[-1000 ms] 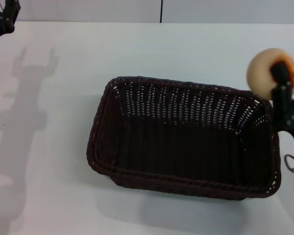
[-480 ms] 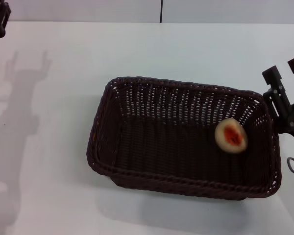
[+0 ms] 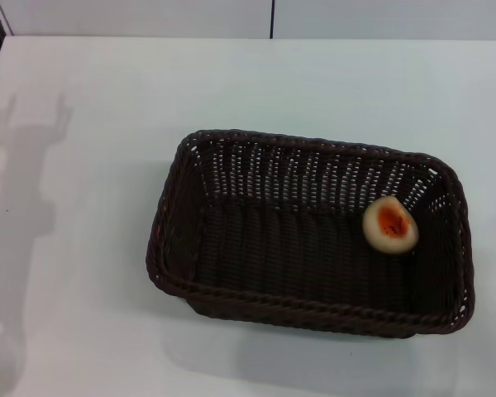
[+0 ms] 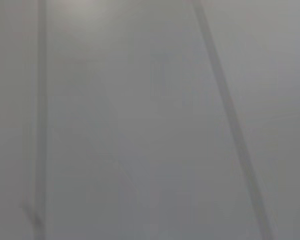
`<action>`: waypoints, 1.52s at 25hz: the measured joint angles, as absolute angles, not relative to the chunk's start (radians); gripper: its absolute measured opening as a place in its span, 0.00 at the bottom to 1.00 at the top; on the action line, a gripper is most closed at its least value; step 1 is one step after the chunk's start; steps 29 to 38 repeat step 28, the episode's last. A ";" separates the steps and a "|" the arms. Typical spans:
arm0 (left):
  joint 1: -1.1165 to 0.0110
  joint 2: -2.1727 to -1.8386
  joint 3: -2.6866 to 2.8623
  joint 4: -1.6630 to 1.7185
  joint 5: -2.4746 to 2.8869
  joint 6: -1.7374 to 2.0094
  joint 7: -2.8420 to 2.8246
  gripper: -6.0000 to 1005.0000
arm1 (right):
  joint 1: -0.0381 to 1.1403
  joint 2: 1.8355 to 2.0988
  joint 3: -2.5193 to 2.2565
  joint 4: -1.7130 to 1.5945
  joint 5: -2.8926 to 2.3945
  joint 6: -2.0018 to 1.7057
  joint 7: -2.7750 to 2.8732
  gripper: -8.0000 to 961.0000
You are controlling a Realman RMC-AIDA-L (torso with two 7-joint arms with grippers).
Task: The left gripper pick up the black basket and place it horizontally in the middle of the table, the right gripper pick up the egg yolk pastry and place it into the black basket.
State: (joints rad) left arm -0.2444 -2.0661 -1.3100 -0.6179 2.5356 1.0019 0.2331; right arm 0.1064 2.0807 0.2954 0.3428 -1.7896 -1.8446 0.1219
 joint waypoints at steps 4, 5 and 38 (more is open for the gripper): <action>-0.244 -2.066 -1.310 -0.602 2.536 1.011 0.220 0.80 | 0.059 2.083 0.373 0.334 -1.778 -1.840 0.122 0.81; -0.244 -2.066 -1.310 -0.595 2.536 1.014 0.215 0.80 | 0.033 2.085 0.396 0.331 -1.740 -1.840 0.122 0.81; -0.224 -2.071 -1.297 -0.504 2.535 1.082 0.117 0.80 | -0.009 2.085 0.393 0.328 -1.652 -1.820 0.123 0.81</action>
